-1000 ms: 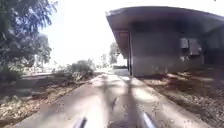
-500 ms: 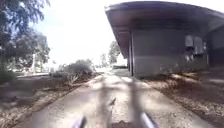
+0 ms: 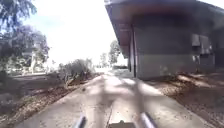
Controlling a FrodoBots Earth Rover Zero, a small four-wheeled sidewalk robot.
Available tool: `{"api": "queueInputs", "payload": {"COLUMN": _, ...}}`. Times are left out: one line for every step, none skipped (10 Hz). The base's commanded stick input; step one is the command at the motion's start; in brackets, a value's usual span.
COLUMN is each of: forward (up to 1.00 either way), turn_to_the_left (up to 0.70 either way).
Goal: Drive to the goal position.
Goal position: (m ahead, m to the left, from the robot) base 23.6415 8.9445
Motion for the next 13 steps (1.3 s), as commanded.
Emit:
{"api": "queueInputs", "payload": {"forward": 1.0, "turn_to_the_left": 0.0}}
{"api": "queueInputs", "payload": {"forward": 1.0, "turn_to_the_left": 0.0}}
{"api": "queueInputs", "payload": {"forward": 1.0, "turn_to_the_left": 0.0}}
{"api": "queueInputs", "payload": {"forward": 1.0, "turn_to_the_left": 0.0}}
{"api": "queueInputs", "payload": {"forward": 1.0, "turn_to_the_left": 0.0}}
{"api": "queueInputs", "payload": {"forward": 1.0, "turn_to_the_left": 0.0}}
{"api": "queueInputs", "payload": {"forward": 1.0, "turn_to_the_left": 0.0}}
{"api": "queueInputs", "payload": {"forward": 1.0, "turn_to_the_left": 0.0}}
{"api": "queueInputs", "payload": {"forward": 1.0, "turn_to_the_left": 0.0}}
{"api": "queueInputs", "payload": {"forward": 1.0, "turn_to_the_left": 0.0}}
{"api": "queueInputs", "payload": {"forward": 1.0, "turn_to_the_left": 0.0}}
{"api": "queueInputs", "payload": {"forward": 1.0, "turn_to_the_left": -0.05}}
{"api": "queueInputs", "payload": {"forward": 1.0, "turn_to_the_left": -0.21}}
